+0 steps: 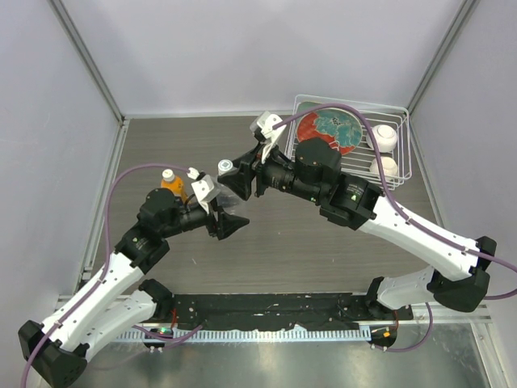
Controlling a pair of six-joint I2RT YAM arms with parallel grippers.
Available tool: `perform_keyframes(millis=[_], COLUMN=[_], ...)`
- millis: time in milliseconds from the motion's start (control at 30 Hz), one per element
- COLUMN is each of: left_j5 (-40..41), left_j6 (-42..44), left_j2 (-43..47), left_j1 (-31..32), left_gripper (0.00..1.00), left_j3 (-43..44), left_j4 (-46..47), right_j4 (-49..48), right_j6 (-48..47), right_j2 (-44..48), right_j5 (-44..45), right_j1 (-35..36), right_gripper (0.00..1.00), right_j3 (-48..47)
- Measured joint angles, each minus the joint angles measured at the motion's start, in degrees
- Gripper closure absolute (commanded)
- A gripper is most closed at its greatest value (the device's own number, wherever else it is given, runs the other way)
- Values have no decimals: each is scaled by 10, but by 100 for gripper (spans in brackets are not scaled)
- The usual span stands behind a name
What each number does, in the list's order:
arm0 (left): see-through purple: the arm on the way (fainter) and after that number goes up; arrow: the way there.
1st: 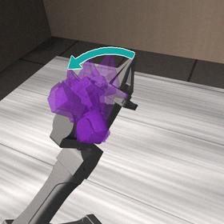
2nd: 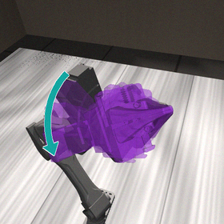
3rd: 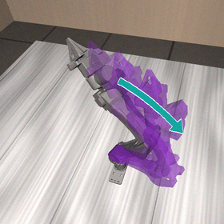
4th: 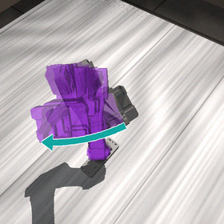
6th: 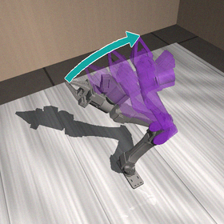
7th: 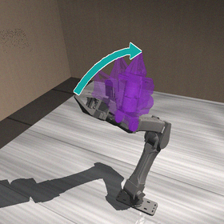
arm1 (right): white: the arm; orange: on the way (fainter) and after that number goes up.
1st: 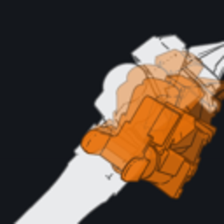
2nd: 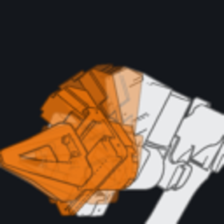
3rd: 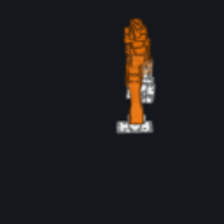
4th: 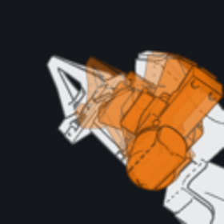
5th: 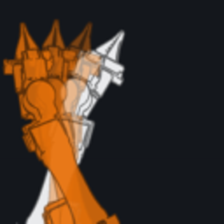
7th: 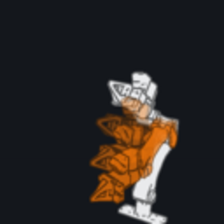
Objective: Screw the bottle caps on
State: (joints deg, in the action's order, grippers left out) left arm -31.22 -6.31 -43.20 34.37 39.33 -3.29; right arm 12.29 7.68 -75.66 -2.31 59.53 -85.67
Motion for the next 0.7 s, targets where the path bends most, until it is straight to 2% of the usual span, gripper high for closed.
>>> perform_keyframes(millis=[167, 367, 400, 467, 500, 533, 600, 633, 700], left_j5=[-14, -19, -20, -21, -22, -23, -22, -22, -19], left_j6=[0, 3, 3, 3, 3, 3, 4, 5, 12], left_j2=[7, 11, 11, 12, 12, 14, 17, 19, 22], left_j1=[-1, -4, -4, -4, -4, -5, -5, -6, -8], left_gripper=[100, 99, 99, 92, 84, 63, 44, 21, 2], left_j3=[-7, -15, -16, -16, -16, -16, -16, -16, -15], left_j4=[-2, -16, -18, -21, -22, -23, -26, -31, -50], right_j4=[12, 23, 24, 25, 25, 24, 15, 10, 3], right_j6=[-7, -18, -19, -20, -20, -20, -22, -24, -26], right_j2=[-10, -23, -24, -25, -25, -25, -24, -24, -23], right_j5=[-7, -24, -25, -28, -28, -28, -29, -29, -28], right_j1=[0, 3, 2, 2, 2, 2, 2, 3, 3], right_gripper=[43, 74, 76, 82, 83, 84, 88, 89, 90], right_j3=[-14, -22, -22, -22, -22, -22, -16, -12, -3])
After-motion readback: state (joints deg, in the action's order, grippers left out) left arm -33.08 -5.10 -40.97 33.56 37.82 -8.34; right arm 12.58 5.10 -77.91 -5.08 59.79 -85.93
